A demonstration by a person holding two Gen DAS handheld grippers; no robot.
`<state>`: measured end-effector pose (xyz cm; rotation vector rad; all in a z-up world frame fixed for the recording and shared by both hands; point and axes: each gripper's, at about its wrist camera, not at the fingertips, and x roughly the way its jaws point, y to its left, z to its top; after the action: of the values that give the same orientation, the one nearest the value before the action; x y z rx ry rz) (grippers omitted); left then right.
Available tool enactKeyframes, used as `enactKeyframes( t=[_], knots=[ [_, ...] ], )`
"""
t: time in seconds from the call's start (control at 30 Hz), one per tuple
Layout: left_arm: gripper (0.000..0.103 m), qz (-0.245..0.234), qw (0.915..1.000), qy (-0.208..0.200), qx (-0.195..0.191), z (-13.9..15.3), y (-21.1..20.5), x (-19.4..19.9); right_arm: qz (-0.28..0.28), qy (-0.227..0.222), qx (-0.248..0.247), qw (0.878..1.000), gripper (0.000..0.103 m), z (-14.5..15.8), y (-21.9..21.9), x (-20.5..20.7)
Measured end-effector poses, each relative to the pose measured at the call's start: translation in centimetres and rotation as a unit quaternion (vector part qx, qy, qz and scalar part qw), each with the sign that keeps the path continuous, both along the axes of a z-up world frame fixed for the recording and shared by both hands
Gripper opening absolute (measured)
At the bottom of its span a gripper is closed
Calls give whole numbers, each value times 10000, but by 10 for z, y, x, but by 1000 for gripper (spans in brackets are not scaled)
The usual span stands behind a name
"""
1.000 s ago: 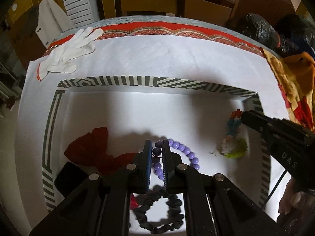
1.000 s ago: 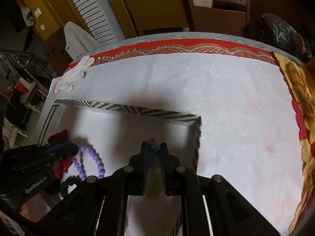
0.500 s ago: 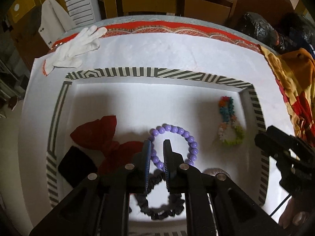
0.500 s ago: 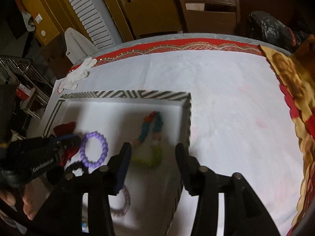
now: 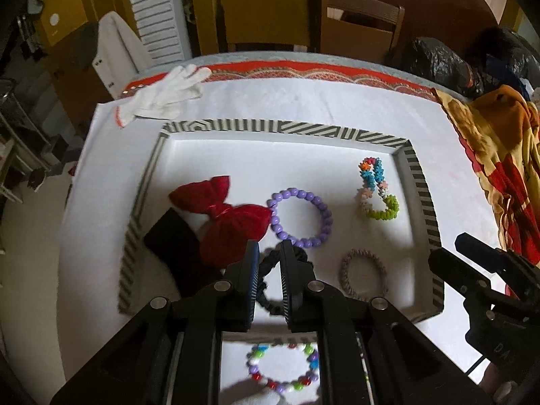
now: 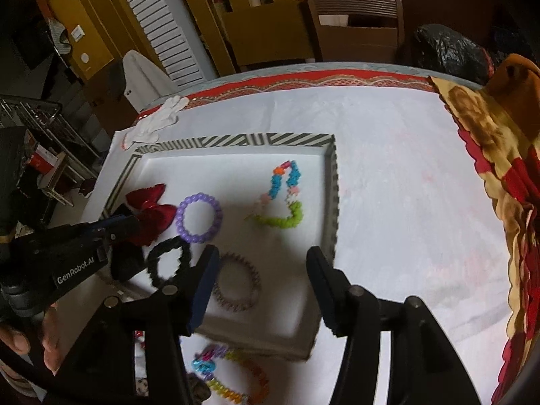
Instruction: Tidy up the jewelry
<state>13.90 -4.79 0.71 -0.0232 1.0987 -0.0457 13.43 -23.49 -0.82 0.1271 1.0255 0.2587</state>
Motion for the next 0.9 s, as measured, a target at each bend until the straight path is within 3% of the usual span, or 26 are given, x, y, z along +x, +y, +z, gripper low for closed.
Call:
enactKeyframes(
  t=[0.9],
  knots=[
    [0,308,9984,-458,-88,41,39,-93,165,-500,46,9986,66,50,34,-89]
  ],
)
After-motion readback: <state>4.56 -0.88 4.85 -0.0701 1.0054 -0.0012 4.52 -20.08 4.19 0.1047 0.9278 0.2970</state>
